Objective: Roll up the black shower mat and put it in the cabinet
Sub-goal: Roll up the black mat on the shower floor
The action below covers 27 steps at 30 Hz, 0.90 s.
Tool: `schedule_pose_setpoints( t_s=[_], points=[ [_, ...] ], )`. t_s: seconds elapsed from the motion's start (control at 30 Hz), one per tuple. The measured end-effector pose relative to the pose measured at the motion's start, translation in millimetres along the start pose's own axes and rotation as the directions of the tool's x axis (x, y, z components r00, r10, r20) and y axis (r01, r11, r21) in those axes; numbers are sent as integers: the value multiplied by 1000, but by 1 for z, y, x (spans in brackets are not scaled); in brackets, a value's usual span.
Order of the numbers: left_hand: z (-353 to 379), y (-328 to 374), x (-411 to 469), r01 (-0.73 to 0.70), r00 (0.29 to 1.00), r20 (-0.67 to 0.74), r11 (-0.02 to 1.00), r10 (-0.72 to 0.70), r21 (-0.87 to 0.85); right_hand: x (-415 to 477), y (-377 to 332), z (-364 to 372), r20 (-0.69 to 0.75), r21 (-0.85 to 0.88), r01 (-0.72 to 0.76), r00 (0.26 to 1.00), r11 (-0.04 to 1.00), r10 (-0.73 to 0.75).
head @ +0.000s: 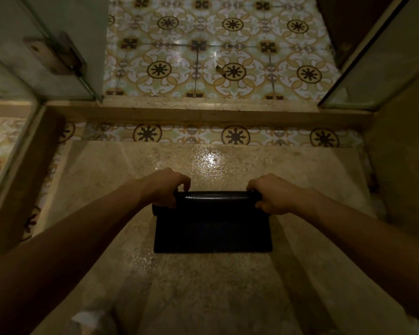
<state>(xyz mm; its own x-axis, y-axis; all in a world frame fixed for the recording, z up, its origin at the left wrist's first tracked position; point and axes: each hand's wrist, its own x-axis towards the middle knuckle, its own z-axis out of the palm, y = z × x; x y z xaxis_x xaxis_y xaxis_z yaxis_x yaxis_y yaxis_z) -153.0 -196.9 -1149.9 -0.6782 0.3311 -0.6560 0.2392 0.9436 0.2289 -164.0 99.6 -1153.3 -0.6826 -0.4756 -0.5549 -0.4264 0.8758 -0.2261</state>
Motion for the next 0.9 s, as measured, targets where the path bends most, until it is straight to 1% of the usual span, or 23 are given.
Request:
schedule_pose_setpoints(
  t_s=[0.1,0.23,0.33,0.4,0.5,0.57,0.63,0.7,0.77,0.83,0.9],
  points=[
    [3,3,-1,-19,999,36,999,17,32,0,0,6,-29,-42,21,999,999,-22],
    [3,-1,-7,-51,998,36,999,51,-5,-4,4,8,-28,-6,38,999,999,-38],
    [6,4,-9,-77,997,6,995,77,60,-7,3,6,-5,24,25,1000,999,-25],
    [6,8,-9,-102,995,14,990,101,102,-7,0,4,-5,23,27,1000,999,-27],
    [6,8,-14,-124,991,61,990,120,67,-7,-5,4,10,-46,61,998,997,-61],
    [6,8,-17,-142,989,49,988,139,67,-9,-6,3,30,-82,90,996,993,-88],
    [7,10,-16,-141,990,39,986,138,88,-10,-5,0,64,-52,89,994,995,-86],
    [3,12,-15,-138,987,91,987,130,84,-9,-4,-4,92,2,74,993,997,-74],
    [-2,11,-15,-130,982,144,991,124,34,-7,-4,-6,97,17,76,992,997,-77],
    [-2,11,-17,-136,981,142,991,132,15,-6,-6,-4,98,20,78,992,997,-80],
    [2,14,-19,-138,984,120,989,131,50,-7,-7,-1,107,19,75,991,997,-77]
  ],
)
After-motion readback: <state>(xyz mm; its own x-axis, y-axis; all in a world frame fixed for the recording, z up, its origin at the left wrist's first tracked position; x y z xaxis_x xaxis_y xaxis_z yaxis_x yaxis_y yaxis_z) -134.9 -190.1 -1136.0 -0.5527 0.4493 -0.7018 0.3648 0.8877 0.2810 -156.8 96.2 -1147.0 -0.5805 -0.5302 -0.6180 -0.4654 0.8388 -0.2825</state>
